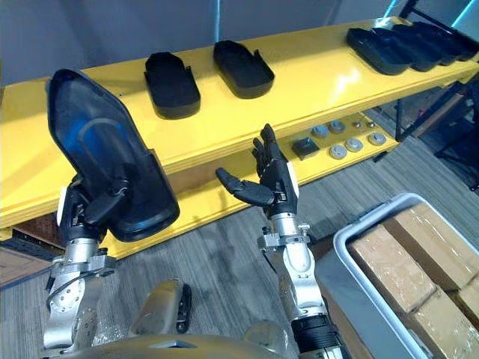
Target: Walk over and take three plastic housings, then place them on the shelf
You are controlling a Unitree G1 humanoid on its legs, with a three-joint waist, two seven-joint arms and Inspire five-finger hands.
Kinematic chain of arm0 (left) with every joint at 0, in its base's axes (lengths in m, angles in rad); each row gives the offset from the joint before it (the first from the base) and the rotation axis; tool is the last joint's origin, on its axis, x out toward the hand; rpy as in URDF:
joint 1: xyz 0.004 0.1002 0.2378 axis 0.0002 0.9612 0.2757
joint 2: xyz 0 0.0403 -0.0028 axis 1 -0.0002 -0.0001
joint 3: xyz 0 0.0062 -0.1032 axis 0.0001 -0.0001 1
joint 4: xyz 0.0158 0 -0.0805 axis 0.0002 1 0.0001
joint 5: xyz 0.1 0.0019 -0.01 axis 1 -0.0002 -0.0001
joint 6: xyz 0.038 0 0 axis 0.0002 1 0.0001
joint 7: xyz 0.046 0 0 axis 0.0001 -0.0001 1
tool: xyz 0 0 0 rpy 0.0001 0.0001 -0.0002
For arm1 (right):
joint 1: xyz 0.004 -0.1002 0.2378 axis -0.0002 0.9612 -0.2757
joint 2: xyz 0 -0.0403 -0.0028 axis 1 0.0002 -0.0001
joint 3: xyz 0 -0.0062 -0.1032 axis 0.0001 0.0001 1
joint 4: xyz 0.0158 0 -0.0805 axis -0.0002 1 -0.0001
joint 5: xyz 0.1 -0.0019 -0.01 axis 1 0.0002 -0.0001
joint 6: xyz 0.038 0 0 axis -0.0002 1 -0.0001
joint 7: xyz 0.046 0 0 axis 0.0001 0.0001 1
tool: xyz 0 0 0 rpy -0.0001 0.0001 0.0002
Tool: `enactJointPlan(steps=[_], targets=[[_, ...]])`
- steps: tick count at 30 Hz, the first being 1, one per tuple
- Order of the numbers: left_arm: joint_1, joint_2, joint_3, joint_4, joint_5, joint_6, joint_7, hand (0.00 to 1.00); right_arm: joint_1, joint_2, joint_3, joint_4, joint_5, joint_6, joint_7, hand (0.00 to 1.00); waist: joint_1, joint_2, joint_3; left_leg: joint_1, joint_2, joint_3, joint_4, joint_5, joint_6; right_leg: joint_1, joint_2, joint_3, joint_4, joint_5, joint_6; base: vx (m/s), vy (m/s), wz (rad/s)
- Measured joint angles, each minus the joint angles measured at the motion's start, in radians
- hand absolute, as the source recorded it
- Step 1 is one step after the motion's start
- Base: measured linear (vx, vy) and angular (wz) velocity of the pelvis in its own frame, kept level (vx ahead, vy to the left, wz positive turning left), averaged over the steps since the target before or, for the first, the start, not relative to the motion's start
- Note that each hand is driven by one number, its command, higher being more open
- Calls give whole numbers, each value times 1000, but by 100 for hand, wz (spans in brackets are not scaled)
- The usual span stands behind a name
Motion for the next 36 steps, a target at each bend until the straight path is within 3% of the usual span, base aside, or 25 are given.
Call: enactJointPlan(steps=[1,3,5,7,8,9,10,11,12,15,17,25,28,29,32,33,35,36], targets=[[-2,5,11,-2,-3,0,7,0,1,3,-1,0,0,-1,-1,100,-3,-4,-2,43,-14,-18,-42,6,17,-31,42,20,45,-64,5,349,71,57],[-8,10,21,-2,-9,0,20,0,2,-3,-10,-2,0,-5,7,100,-15,9,-7,116,-30,-52,-120,21,16,-59,121,14,-25,-137,4,353,51,52],[-34,18,21,-1,-18,0,28,0,3,-9,-39,-21,0,-6,15,100,-41,14,-16,155,-42,-93,-175,36,13,-101,197,35,-185,-155,-2,353,0,88],[-74,21,11,1,-35,0,33,0,2,-31,-81,-47,0,-15,26,100,-63,28,-25,170,-48,-146,-190,33,6,-158,262,110,-335,-138,21,468,-79,113],[-109,24,-9,6,-45,-2,48,0,3,-55,-122,-65,0,-19,26,100,-85,30,-28,191,-57,-205,-197,22,-20,-180,295,157,-471,-77,42,382,-131,108],[-116,24,-13,7,-44,-2,50,0,4,-61,-133,-69,0,-22,26,100,-88,21,-34,201,-65,-218,-198,15,-31,-174,298,161,-533,-8,29,381,-164,110],[-118,31,-18,7,-44,-7,52,0,4,-61,-146,-73,1,-28,25,100,-88,-9,-52,213,-85,-223,-198,1,-50,-166,282,159,-614,173,16,232,-138,58],[-121,20,-22,19,-44,-14,50,0,1,-73,-154,-74,1,-35,25,100,-89,-2,-62,221,-82,-229,-193,-15,-66,-154,272,144,-615,152,35,372,-216,58],[-116,-8,-43,34,-43,-13,56,0,-13,-109,-169,-82,2,-44,25,100,-83,51,-87,221,-34,-237,-191,-28,-79,-111,308,99,-670,164,20,363,-199,44],[-117,-24,-47,36,-44,-13,26,0,-44,-141,-189,-94,2,-52,28,100,-80,78,-103,256,9,-220,-233,-17,-99,-52,338,66,-727,157,8,302,-143,32],[-115,-26,-47,36,-43,-13,12,0,-42,-141,-203,-142,2,-52,30,100,-78,82,-106,271,15,-206,-239,-4,-111,-24,340,56,-744,153,2,147,-36,16],[-107,-29,-46,34,-33,-18,11,0,-23,-126,-205,-245,47,-53,91,100,-80,91,-111,279,-1,-147,-251,9,-104,33,312,22,-808,159,11,17,62,15],[-106,-33,-50,33,26,-17,27,0,-7,-126,-213,-245,50,-52,96,100,-93,75,-105,243,-40,-117,-245,42,-120,49,232,-32,-820,164,19,-83,104,78],[-105,-24,-65,32,47,-21,19,0,-1,-110,-233,-238,52,-52,95,100,-98,79,-105,209,26,-35,-213,9,-76,63,206,-63,-824,164,22,-129,149,96],[-97,-24,-68,32,62,-22,6,0,-3,-98,-242,-204,83,-52,91,100,-94,87,-99,176,166,-14,-169,20,-102,81,175,-77,-800,136,47,-97,192,49],[-83,-22,-68,32,78,-23,-2,0,-4,-102,-239,-183,91,-52,93,100,-95,93,-98,183,207,-40,-174,52,-104,73,139,-69,-746,109,86,-95,344,4],[-72,-23,-69,32,81,-23,-19,0,-9,-119,-239,-179,98,-53,93,100,-94,118,-100,205,219,-57,-198,97,-105,51,109,-37,-704,93,120,-113,482,-21],[-79,-11,-66,32,80,-23,-44,0,-13,-124,-240,-176,98,-53,86,100,-100,130,-103,213,192,-28,-204,23,-213,42,74,-1,-705,107,147,-88,588,-29]])
